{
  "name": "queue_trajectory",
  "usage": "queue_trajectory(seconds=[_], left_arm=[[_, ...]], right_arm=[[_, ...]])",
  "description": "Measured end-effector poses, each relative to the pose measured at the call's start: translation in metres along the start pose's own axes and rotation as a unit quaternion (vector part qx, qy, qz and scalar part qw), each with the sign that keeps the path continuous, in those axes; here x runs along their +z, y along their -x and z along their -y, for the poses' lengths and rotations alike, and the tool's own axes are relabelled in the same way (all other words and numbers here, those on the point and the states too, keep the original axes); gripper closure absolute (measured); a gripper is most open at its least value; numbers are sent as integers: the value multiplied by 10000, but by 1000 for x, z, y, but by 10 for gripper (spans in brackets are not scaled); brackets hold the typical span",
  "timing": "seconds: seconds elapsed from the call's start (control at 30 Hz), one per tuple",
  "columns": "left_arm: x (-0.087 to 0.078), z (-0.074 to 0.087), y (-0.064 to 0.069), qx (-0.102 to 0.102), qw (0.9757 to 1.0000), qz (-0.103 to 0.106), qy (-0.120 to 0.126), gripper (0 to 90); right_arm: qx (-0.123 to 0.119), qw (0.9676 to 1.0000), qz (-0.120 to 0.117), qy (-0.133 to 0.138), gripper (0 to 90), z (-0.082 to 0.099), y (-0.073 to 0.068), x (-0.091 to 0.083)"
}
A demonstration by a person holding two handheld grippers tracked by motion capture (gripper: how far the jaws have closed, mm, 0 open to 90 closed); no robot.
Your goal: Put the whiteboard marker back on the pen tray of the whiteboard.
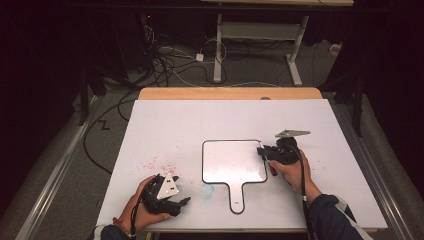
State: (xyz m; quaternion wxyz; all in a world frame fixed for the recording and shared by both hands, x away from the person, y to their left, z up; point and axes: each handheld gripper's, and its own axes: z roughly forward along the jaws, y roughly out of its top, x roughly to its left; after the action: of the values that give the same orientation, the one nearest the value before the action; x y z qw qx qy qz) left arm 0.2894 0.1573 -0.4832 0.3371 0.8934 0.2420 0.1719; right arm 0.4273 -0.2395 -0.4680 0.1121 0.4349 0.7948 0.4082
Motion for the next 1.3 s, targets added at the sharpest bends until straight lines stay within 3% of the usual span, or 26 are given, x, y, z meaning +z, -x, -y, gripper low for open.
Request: queue_trajectory(seconds=[0.13,0.27,0.37,0.5,0.7,0.77,0.9,0.97,1.03,1.1,1.23,1.3], left_arm=[[0,0,-1,51,10000,-4,-21,225],[0,-1,-1,53,10000,-12,-28,224],[1,-1,-1,39,10000,5,-24,222],[2,-2,-2,36,10000,20,-17,221],[2,-2,-2,33,10000,25,-18,221],[1,-2,-2,36,10000,14,-20,222],[0,-1,-1,52,10000,-50,-17,222],[-2,-1,-1,28,10000,-79,-3,222],[-3,-1,-2,9,9999,-110,61,222],[-4,-1,-2,26,9999,-132,74,222],[-6,-2,-1,40,9997,-195,125,222],[-8,-2,-1,6,9996,-226,192,221]], right_arm=[[6,9999,103,0,743,1,1,3],[-267,9986,450,-36,700,0,-1,3],[-280,9987,419,-85,672,0,0,4],[-470,9972,570,-133,687,0,-2,4],[-443,9975,543,-112,681,2,3,-1],[-473,9971,569,-158,637,2,2,-1],[-591,9968,530,76,567,0,1,-11],[-830,9943,585,336,538,0,-2,-25],[-1151,9902,511,612,516,3,-5,-41],[-1391,9848,603,843,464,7,-9,-56],[-1666,9779,661,1080,408,20,-15,-82],[-1780,9744,826,1095,381,29,-18,-94]])
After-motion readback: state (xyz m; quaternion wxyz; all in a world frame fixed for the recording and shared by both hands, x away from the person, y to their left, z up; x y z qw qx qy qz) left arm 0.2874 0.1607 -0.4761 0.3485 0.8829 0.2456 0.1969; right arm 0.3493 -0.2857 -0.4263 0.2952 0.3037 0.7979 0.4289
